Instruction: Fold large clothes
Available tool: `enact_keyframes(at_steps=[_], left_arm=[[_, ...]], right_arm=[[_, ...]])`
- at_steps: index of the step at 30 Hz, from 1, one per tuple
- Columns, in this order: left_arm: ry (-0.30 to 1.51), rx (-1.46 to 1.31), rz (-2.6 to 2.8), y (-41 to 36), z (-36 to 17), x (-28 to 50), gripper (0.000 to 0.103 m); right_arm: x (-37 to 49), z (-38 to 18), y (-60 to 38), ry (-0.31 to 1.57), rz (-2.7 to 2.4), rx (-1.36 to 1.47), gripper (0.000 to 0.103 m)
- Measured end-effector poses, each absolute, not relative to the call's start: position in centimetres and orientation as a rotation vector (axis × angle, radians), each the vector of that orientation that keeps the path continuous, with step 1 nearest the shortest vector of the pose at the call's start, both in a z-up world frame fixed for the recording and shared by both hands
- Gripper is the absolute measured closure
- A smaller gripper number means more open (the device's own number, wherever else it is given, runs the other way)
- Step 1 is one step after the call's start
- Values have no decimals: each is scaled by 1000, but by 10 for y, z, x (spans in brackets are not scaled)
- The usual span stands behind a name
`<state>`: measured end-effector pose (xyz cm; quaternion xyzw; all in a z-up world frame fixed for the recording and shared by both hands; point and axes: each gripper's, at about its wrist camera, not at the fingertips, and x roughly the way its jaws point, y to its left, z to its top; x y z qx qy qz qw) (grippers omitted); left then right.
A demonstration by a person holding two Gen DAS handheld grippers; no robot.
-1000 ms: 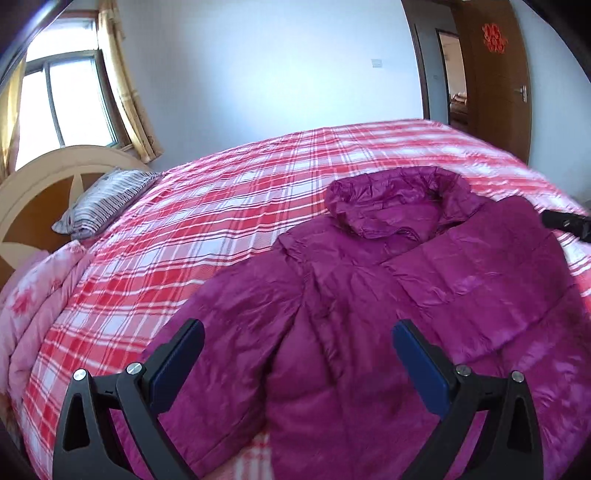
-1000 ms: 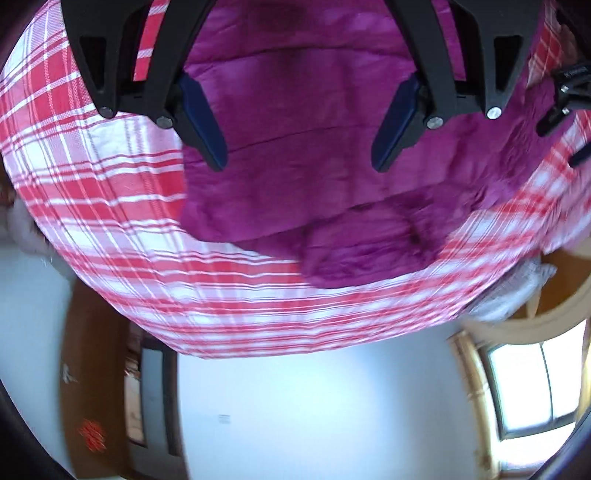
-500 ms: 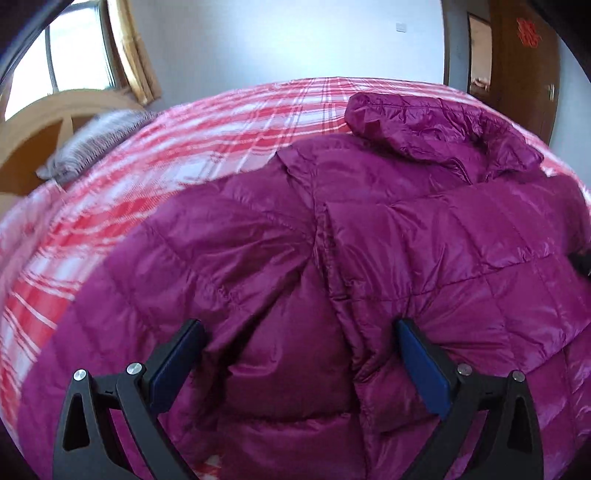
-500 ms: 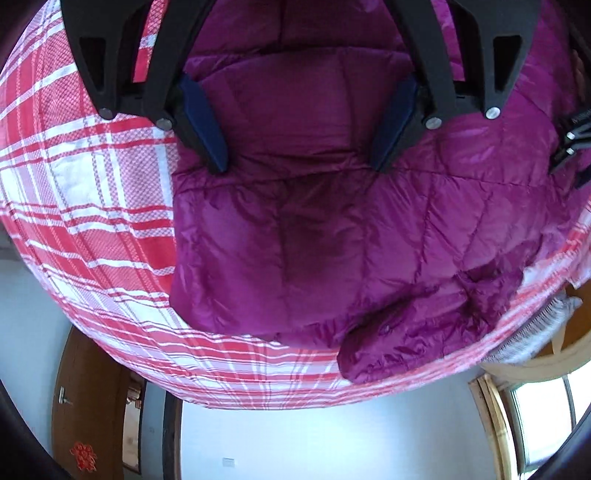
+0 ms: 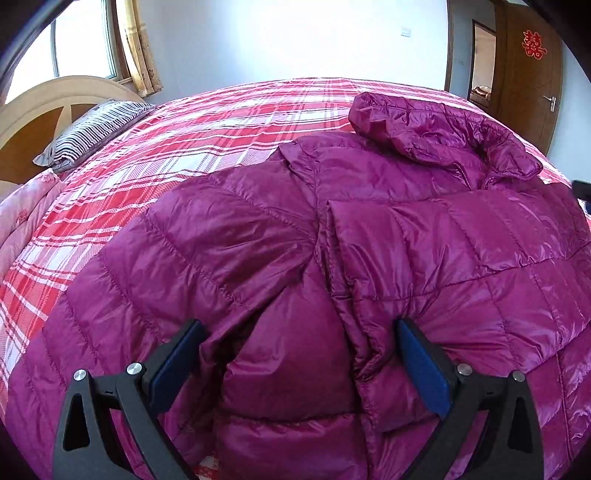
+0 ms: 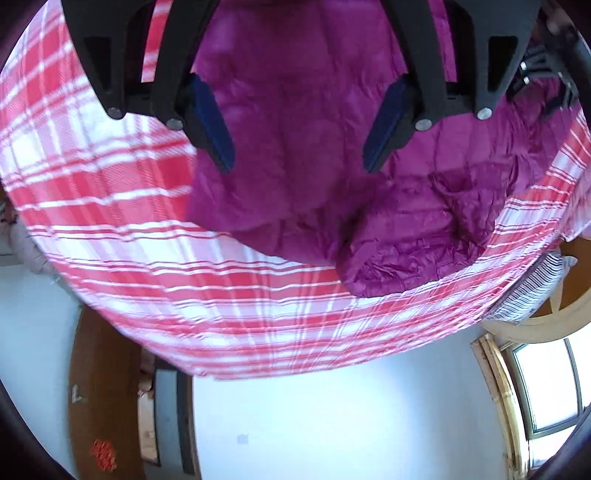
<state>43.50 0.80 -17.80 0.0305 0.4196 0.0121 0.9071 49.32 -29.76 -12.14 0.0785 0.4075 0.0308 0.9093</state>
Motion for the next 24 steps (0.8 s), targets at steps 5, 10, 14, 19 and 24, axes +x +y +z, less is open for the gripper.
enact_keyframes(at_steps=[5, 10, 14, 19, 24], left_arm=[[865, 54, 21, 10, -178, 435, 1], [867, 48, 17, 11, -180, 436, 1], [866, 48, 17, 11, -179, 435, 1], [868, 39, 14, 11, -180, 436, 1], [868, 36, 12, 12, -180, 436, 1]], right_arm=[[518, -163, -309, 928, 22, 151, 28], [515, -176, -304, 906, 10, 117, 28], [515, -175, -294, 929, -18, 45, 25], [488, -146, -285, 931, -48, 52, 27], [446, -148, -260, 907, -3, -32, 22]])
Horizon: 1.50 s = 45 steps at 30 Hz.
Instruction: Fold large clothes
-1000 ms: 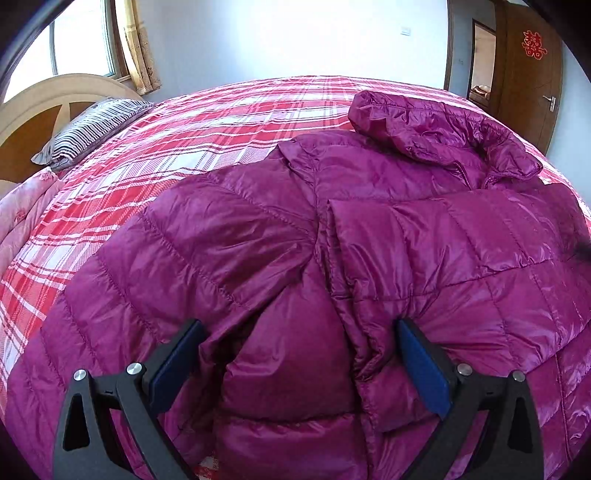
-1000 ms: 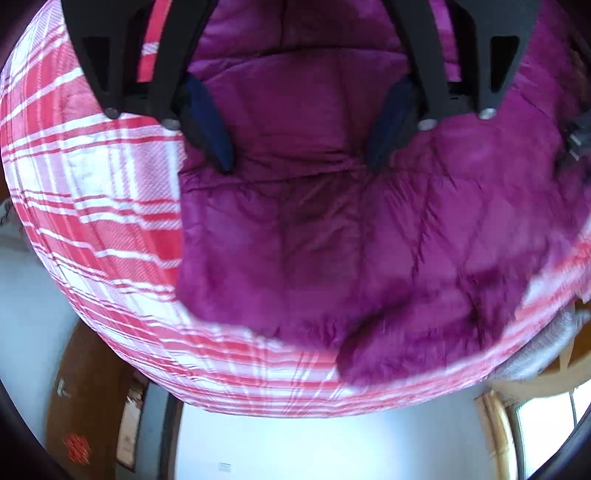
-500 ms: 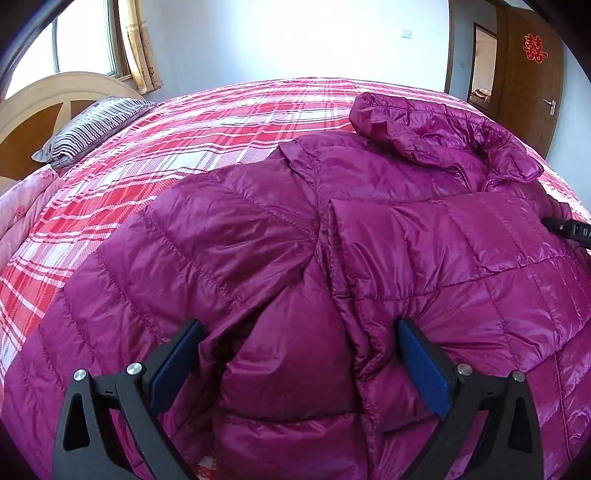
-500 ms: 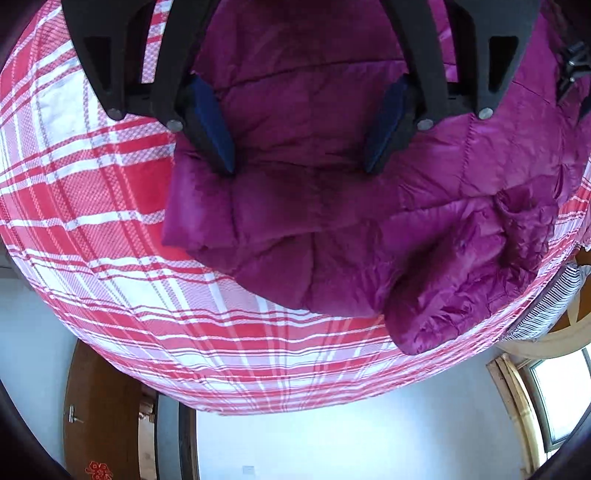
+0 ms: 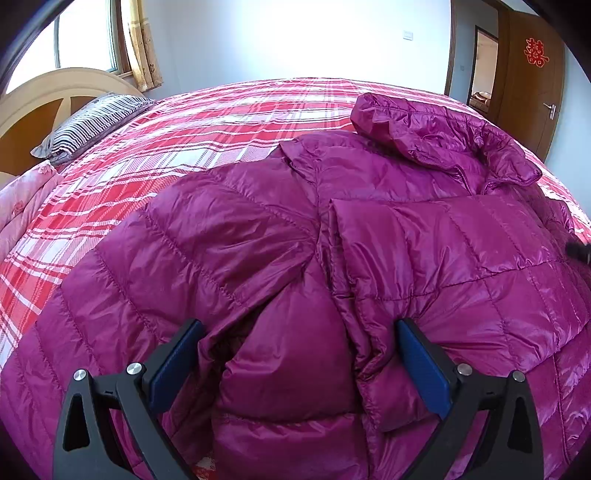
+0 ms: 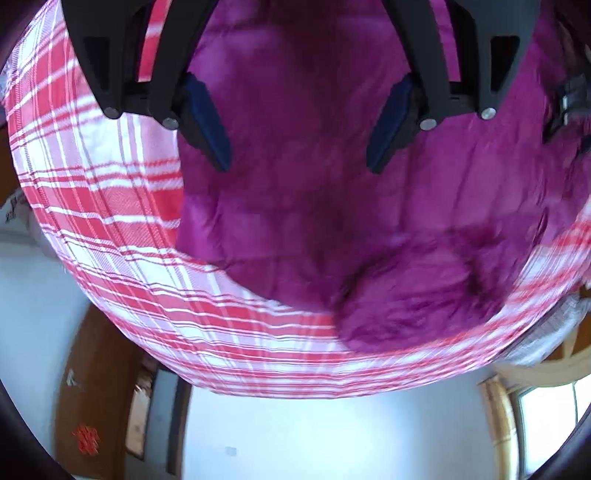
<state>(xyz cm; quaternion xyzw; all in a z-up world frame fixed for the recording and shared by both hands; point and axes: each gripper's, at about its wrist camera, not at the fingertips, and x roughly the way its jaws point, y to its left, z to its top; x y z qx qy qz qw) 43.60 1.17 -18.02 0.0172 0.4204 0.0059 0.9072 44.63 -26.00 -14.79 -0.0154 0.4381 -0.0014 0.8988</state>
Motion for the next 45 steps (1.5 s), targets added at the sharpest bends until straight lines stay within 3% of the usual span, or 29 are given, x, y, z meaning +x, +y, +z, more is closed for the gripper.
enact_keyframes(at_steps=[16, 27, 36, 42, 45], left_arm=[[903, -43, -3, 32, -170, 425, 1], [847, -158, 157, 129, -127, 282, 1], [812, -476, 189, 184, -148, 209, 1], [768, -616, 273, 214, -162, 217, 4], [739, -667, 299, 222, -160, 216, 13]], right_arm=[[448, -180, -253, 891, -41, -73, 12], [432, -169, -254, 880, -47, -105, 9], [358, -118, -216, 755, 135, -167, 6], [319, -108, -198, 707, 237, -129, 6], [306, -109, -198, 689, 260, -106, 5]])
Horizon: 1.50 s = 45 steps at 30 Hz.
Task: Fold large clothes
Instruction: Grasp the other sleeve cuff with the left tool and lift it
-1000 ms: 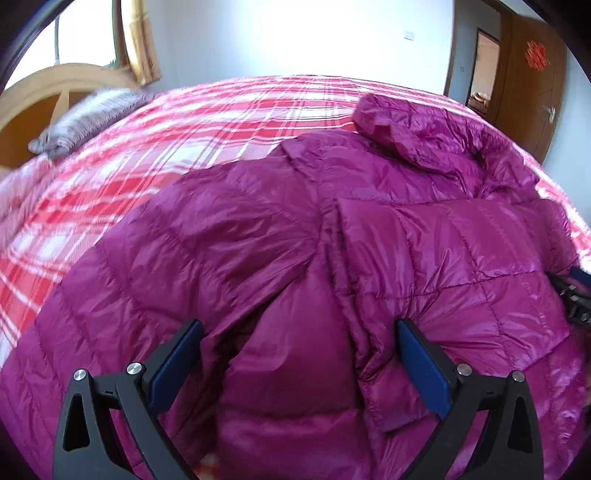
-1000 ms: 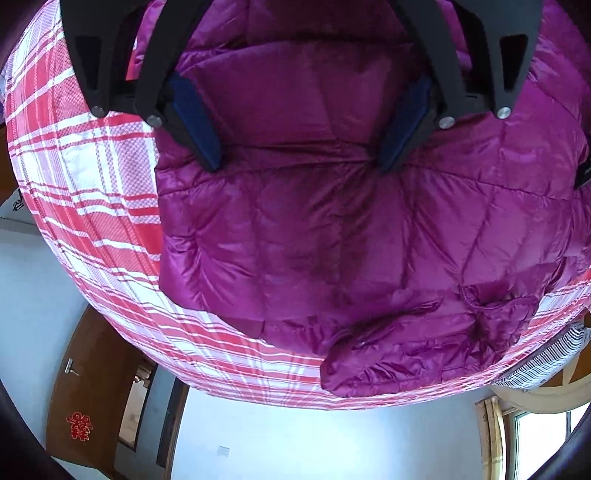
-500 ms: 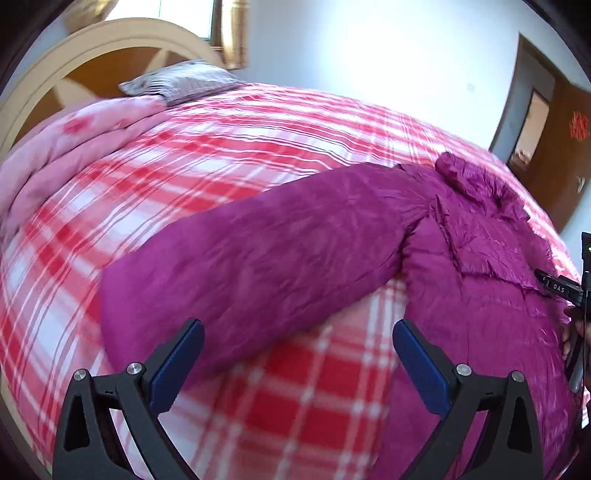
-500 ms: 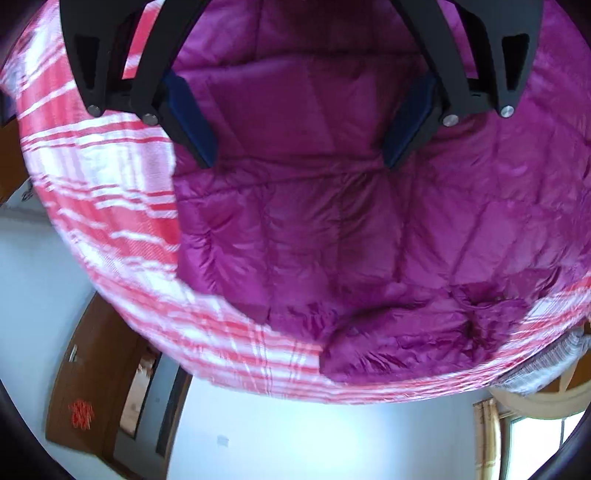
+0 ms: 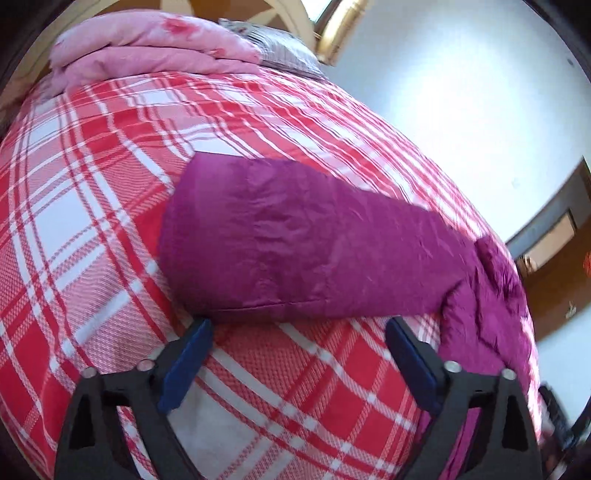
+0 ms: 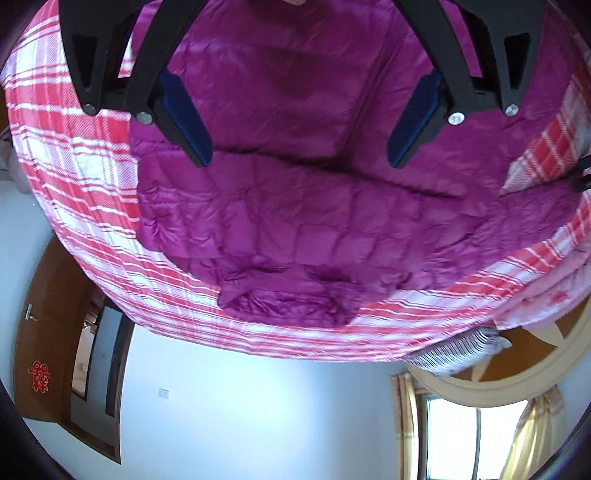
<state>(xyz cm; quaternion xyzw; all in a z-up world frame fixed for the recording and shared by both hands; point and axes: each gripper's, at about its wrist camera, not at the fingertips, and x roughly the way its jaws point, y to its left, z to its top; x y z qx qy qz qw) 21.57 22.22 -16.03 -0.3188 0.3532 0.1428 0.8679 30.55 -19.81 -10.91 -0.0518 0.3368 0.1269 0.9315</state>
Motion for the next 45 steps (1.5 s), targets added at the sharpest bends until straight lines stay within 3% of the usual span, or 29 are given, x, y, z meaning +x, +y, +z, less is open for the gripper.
enact_keyframes(at_steps=[5, 12, 15, 18, 20, 23, 29, 45], left_arm=[[729, -870, 238, 226, -165, 187, 15], [657, -922, 294, 249, -168, 205, 15], [642, -937, 315, 259, -166, 211, 22], [643, -925, 332, 264, -168, 213, 49], [649, -925, 335, 271, -173, 211, 75], [639, -921, 328, 280, -179, 206, 86], [574, -815, 319, 274, -155, 208, 90], [305, -455, 139, 198, -5, 266, 91]], right_arm=[[293, -114, -201, 681, 280, -99, 5], [282, -117, -199, 654, 279, -97, 5], [276, -118, -198, 639, 289, -114, 5], [275, -123, -197, 646, 287, -125, 3], [276, -127, -198, 658, 290, -119, 3], [278, -132, -199, 672, 290, -111, 3], [274, -125, -205, 646, 297, -77, 3], [270, -113, -243, 611, 251, 27, 3]])
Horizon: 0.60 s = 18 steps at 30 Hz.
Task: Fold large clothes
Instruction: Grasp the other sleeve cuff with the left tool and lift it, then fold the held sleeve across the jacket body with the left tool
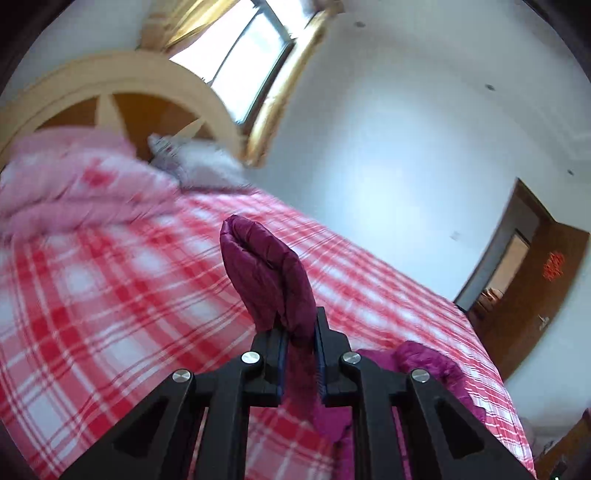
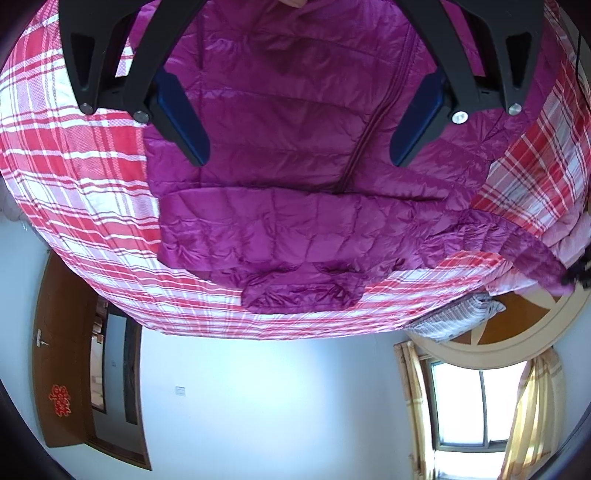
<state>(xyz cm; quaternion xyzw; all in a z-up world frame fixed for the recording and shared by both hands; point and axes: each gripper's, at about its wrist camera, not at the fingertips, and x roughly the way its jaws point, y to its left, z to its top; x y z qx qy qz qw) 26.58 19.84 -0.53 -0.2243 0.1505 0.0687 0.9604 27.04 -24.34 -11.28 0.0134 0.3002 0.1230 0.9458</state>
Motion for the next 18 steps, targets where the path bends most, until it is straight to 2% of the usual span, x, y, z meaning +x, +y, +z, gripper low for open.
enact_keyframes(at_steps=[4, 8, 11, 18], left_arm=[[263, -344, 23, 143, 27, 284, 91], [265, -214, -118, 63, 38, 304, 91], [303, -160, -186, 17, 28, 321, 91], [468, -49, -308, -81, -32, 363, 90]], right_arm=[[271, -112, -255, 610, 234, 62, 2], [269, -111, -265, 606, 225, 93, 2], [267, -110, -273, 604, 219, 106, 2], [262, -119, -296, 623, 178, 137, 2]])
